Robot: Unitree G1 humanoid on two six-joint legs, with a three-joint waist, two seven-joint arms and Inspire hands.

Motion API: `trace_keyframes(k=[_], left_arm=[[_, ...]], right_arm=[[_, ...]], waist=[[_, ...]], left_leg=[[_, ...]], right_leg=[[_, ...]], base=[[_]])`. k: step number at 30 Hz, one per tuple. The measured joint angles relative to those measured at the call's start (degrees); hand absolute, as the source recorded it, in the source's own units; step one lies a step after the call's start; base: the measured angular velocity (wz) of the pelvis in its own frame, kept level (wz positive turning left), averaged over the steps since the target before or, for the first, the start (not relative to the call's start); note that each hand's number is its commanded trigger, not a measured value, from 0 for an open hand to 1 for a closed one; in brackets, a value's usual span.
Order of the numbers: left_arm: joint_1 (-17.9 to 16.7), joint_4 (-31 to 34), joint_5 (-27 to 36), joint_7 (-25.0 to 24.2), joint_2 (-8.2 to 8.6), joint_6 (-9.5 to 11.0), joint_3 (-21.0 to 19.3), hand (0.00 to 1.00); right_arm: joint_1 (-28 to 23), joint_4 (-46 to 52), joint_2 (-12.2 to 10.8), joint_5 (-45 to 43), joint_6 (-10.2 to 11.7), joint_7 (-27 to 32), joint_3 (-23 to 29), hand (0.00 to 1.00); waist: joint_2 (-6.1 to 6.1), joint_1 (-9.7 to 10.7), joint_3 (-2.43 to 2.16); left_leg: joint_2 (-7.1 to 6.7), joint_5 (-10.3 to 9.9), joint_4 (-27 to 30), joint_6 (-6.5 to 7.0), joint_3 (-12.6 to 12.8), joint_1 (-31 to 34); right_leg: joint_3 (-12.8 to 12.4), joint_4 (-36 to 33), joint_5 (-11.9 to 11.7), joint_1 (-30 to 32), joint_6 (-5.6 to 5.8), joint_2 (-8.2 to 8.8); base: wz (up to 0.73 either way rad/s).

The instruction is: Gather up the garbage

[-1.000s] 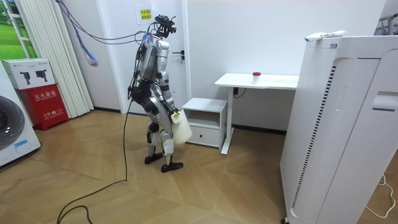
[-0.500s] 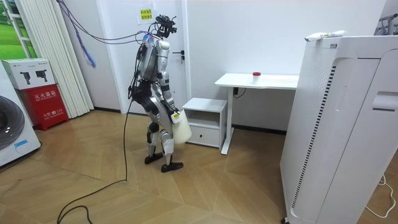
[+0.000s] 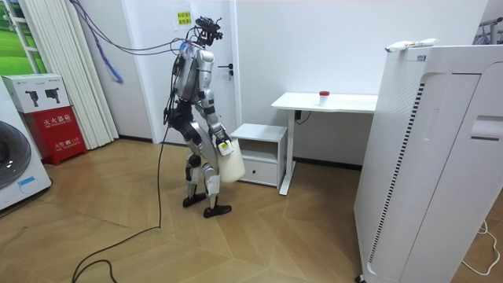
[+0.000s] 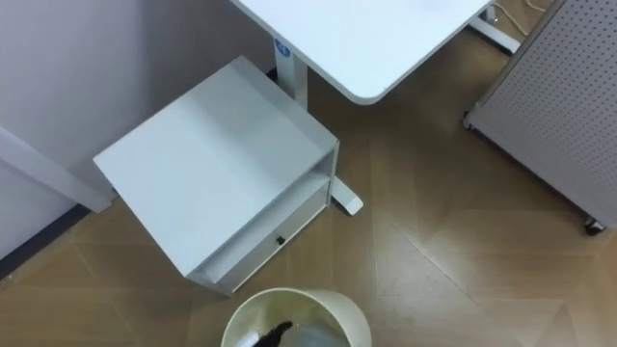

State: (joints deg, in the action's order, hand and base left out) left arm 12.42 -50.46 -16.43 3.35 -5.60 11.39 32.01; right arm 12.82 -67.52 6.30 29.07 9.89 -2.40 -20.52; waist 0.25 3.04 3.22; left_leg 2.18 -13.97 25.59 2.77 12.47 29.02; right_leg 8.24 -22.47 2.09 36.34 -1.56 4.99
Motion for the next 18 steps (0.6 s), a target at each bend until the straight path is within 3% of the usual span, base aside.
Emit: trace_keyframes(k=[8, 11, 13, 18], left_arm=[[-1.1, 5.3, 0.0, 1.5, -2.93, 0.9, -2.8, 0.0], [-2.7, 9.5, 0.0, 2.2, -3.51, 1.4, -6.3, 0.0], [-4.6, 11.4, 0.0, 2.8, -3.69, 1.6, -9.2, 0.0], [-9.3, 18.2, 0.1, 3.9, -5.03, 1.9, -10.8, 0.0]], right_arm=[[-2.0, 1.5, 2.7, -0.4, -0.3, -0.4, 3.7, 1.0], [-3.5, 4.0, 2.9, -0.6, -0.9, -0.6, 5.4, 1.0], [-5.3, 5.3, 2.8, -0.5, -1.2, -1.7, 5.5, 1.0], [-8.9, 7.5, 2.9, -0.6, -1.2, -2.5, 4.9, 1.0]], waist=[[-0.04, 0.0, -0.12], [-0.36, -0.4, -0.33], [-0.83, -0.4, -0.75], [-1.93, -0.4, -2.11]], left_leg=[[-0.36, -0.2, -3.1, 0.1, 2.0, -8.9], [-0.25, -0.3, -4.8, 0.21, 4.7, -12.3], [0.19, -0.6, -6.4, 0.17, 6.9, -15.9], [1.31, -1.8, -8.1, -0.33, 10.4, -21.9]], right_leg=[[-0.4, 2.9, -0.3, -7.9, 0.6, -1.06], [-0.1, 3.7, -1.1, -9.9, 0.49, -1.1], [0.7, 4.0, -1.2, -12.0, 0.37, -1.09], [4.8, 5.7, -1.4, -16.8, -0.53, -1.37]], base=[[-0.13], [-0.45], [-0.56], [-0.39]])
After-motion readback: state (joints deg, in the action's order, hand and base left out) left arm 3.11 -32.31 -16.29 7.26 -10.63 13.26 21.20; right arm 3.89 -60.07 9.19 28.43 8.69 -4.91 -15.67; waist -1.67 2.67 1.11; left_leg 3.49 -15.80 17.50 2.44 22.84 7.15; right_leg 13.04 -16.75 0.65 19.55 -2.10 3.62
